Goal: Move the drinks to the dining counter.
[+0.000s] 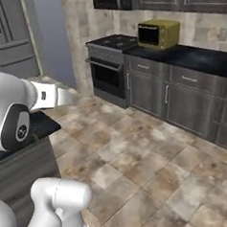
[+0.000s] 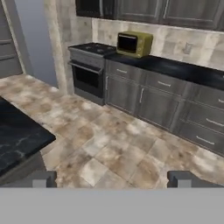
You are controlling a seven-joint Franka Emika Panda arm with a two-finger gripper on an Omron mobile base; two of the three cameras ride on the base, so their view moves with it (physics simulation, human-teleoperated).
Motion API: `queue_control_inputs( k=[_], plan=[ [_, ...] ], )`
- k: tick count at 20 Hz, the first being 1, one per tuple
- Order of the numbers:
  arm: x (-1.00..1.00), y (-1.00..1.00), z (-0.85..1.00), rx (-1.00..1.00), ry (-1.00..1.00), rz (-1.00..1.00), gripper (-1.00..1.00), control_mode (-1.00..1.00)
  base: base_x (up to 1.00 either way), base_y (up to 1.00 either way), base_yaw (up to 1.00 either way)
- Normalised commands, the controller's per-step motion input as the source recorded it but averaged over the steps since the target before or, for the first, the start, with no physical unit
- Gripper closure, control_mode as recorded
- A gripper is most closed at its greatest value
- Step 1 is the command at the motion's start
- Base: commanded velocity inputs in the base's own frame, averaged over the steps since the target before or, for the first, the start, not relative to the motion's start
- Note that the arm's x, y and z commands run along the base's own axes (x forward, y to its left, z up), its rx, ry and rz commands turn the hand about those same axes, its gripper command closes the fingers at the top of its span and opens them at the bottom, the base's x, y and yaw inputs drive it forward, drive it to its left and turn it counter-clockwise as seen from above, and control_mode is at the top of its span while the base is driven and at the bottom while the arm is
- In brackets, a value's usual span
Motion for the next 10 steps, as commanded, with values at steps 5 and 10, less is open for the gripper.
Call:
queue_control_inputs(
  k=[5, 10],
  plan=[
    [0.00, 0.00, 0.00, 0.00, 0.00, 0.00, -1.00, 1.00, 0.58, 0.00, 0.99],
    [0.00, 0.00, 0.00, 0.00, 0.00, 0.00, -1.00, 1.00, 0.51, 0.00, 1.00]
  ],
)
